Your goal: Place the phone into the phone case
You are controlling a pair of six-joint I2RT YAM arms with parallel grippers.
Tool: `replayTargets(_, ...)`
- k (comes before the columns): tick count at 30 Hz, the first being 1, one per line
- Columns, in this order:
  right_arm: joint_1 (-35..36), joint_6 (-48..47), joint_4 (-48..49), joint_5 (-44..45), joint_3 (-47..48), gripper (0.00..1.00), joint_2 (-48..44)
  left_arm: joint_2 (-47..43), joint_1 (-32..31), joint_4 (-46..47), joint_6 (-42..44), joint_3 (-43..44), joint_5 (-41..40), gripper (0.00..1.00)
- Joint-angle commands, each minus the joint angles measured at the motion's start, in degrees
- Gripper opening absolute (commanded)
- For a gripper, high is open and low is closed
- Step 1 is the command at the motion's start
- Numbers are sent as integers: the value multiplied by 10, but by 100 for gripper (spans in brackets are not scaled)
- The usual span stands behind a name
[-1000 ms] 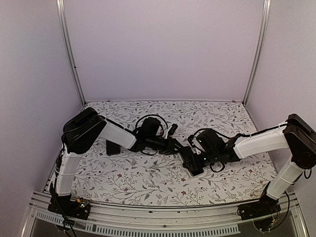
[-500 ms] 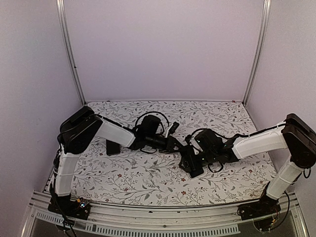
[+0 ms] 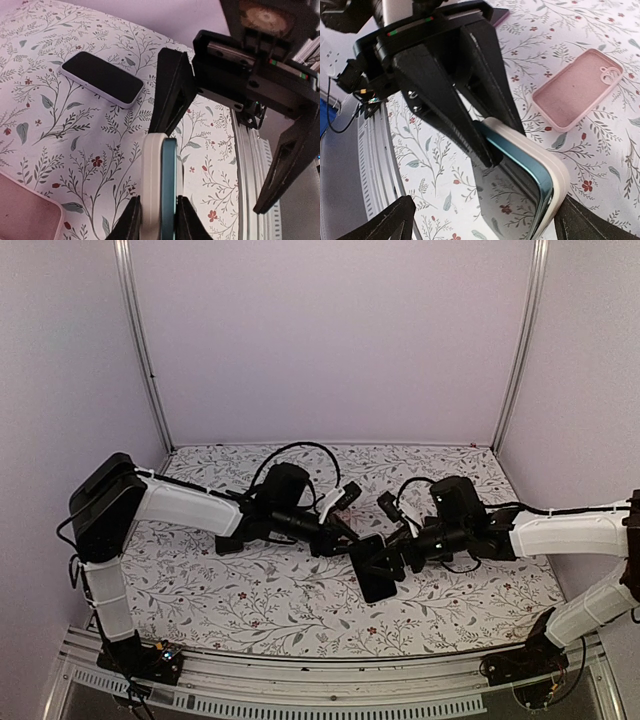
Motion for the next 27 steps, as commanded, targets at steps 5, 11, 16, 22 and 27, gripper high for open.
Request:
replayTargets(5,-11,-106,-4,-91,-16,82,8,-45,-23,-61,159,-23,-54,0)
replayTargets(11,-12,-130,-4,-93,-6,43,38,-53,-38,-76,178,-23,-73,0)
replayTargets(16,-12,-134,-6,-112,7,21,64,-59,-46,-82,181,-21,-72,0)
replayTargets(22,-12,-145,-14,-114,16,0,47,-81,-49,-85,180,-20,-69,0)
replayTargets(27,-12,-152,-28,-147,52,0,13,-128,-50,-65,153,-29,-59,45)
